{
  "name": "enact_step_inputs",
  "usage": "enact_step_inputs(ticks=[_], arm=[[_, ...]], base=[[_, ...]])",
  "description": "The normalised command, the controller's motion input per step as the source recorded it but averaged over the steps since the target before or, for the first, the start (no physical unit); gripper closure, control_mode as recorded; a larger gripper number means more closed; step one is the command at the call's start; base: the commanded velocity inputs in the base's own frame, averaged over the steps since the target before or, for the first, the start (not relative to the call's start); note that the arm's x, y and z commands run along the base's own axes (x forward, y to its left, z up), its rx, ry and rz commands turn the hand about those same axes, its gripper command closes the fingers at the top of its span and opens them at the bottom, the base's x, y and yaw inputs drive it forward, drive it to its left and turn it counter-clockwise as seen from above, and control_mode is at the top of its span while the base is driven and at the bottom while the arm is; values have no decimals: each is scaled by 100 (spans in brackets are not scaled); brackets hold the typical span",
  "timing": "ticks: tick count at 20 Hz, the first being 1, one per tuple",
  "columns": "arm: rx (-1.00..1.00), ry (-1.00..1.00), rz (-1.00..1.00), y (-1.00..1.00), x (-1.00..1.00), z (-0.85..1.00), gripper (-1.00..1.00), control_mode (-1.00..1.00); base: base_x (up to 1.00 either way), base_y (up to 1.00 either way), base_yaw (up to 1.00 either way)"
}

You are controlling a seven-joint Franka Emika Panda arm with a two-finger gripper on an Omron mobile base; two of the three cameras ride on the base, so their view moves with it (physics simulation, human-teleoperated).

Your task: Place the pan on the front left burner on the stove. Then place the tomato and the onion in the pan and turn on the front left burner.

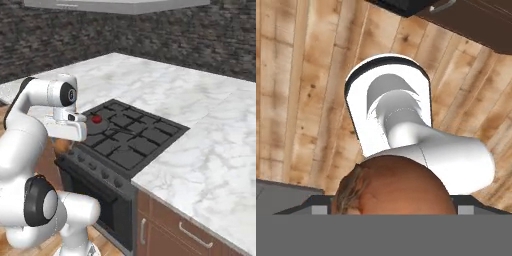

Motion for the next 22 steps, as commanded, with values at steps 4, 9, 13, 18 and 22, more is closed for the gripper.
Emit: enact_step_inputs(ticks=[4,9,13,18,22], arm=[[0,0,0,0,0,0,100,100],[0,0,0,0,0,0,100,100],[0,0,0,0,0,0,100,100],[0,0,0,0,0,0,100,100],[0,0,0,0,0,0,100,100]], base=[[3,71,-70],[1,68,-67],[4,81,-48],[3,85,-24],[0,55,-12]])
